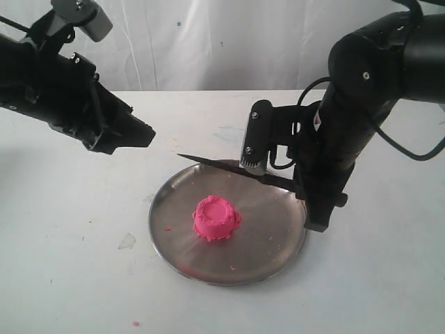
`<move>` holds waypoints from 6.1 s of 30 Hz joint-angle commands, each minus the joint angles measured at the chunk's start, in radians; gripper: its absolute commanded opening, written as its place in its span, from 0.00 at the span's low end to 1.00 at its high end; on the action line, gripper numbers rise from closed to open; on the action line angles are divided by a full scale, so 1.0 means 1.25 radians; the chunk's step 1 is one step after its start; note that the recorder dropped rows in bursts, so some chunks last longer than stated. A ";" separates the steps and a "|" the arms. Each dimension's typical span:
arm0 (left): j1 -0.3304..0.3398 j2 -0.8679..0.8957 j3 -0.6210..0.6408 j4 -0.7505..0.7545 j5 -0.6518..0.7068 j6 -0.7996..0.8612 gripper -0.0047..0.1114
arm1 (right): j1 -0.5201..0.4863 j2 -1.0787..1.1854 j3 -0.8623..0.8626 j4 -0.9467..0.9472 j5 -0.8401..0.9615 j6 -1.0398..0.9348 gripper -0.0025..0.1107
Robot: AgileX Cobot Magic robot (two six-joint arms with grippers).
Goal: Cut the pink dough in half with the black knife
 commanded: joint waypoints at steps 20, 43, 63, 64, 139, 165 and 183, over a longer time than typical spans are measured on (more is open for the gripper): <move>-0.001 0.092 0.086 -0.445 0.023 0.107 0.04 | 0.053 -0.003 -0.001 -0.007 0.068 0.087 0.02; -0.001 0.224 0.086 -0.542 0.021 0.282 0.04 | 0.053 -0.005 -0.050 0.009 0.065 0.115 0.02; -0.001 0.129 0.084 -0.554 0.053 0.331 0.04 | 0.050 -0.005 -0.066 0.003 0.095 0.123 0.02; -0.001 0.129 0.084 -0.554 0.053 0.331 0.04 | 0.050 -0.005 -0.066 0.003 0.095 0.123 0.02; 0.000 0.308 0.084 -0.623 -0.094 0.475 0.04 | 0.050 0.181 -0.066 -0.017 -0.001 0.102 0.02; 0.000 0.450 0.083 -0.817 -0.047 0.654 0.04 | 0.050 0.181 -0.066 -0.016 -0.004 0.102 0.02; 0.000 0.450 0.083 -0.715 -0.058 0.591 0.04 | 0.050 0.181 -0.066 -0.016 -0.004 0.102 0.02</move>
